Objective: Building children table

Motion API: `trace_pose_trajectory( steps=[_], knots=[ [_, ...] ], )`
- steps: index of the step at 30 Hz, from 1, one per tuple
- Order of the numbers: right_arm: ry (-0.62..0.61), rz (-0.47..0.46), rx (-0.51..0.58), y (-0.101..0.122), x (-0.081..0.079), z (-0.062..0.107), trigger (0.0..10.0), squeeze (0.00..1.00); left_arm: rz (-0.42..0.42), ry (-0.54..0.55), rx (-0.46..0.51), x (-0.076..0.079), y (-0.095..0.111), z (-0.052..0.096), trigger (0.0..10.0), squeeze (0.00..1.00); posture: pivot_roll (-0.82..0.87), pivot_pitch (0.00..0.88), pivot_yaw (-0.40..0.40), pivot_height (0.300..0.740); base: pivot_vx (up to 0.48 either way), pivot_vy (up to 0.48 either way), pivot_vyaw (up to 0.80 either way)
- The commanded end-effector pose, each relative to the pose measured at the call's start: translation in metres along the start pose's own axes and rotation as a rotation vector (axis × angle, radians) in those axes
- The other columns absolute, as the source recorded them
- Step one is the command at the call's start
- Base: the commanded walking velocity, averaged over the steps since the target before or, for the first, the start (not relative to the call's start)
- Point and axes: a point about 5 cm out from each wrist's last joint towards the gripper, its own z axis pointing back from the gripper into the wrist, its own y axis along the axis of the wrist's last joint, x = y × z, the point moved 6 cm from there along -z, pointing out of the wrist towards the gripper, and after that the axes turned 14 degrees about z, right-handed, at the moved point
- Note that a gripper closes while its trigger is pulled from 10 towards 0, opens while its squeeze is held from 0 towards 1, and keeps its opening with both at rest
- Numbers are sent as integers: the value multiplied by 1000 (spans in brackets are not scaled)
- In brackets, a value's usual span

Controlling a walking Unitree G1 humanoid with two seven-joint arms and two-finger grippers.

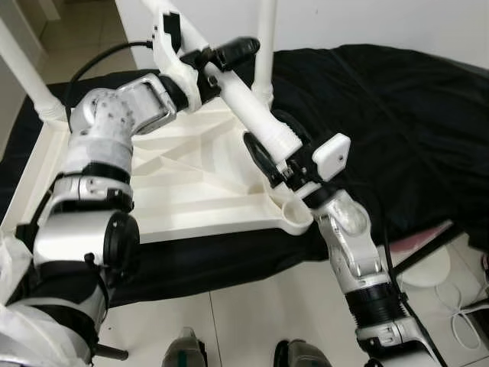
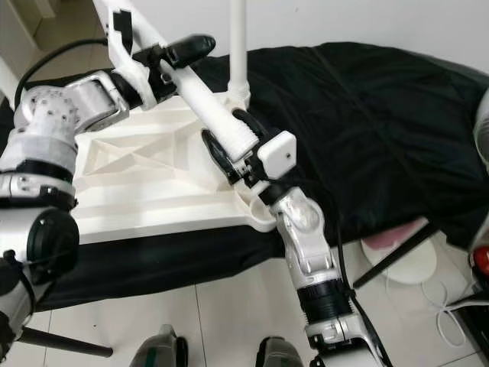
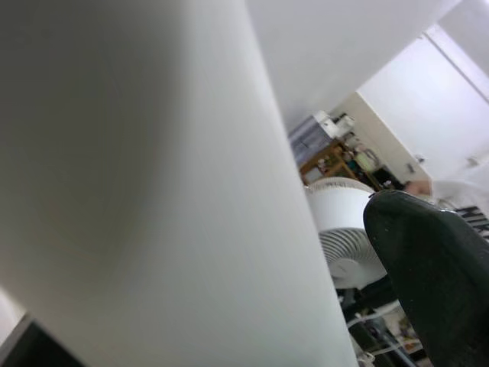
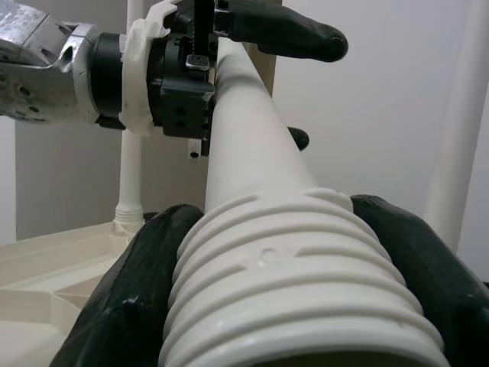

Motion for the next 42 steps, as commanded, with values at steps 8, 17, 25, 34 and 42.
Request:
trace_pose_trajectory(
  steps=[8,17,25,34,42],
  knots=[
    [-2,5,9,9,-3,6,10000,0,2,47,32,-13,20,4,4549,0,32,10,62,740,0,0,0],
    [-4,-17,-10,6,-4,8,10000,0,51,31,64,-9,26,2,0,0,38,14,51,740,0,0,0],
    [-18,-62,-25,4,-5,9,10000,1000,48,98,132,-24,37,8,78,0,48,10,35,740,0,0,0],
    [-88,-72,-154,-15,2,13,10000,0,-110,120,152,-16,44,5,10000,0,45,9,15,740,0,0,0],
    [-127,9,-262,-28,8,7,10000,0,-291,109,188,-2,41,-2,10000,0,38,1,2,740,0,0,0]
  ],
)
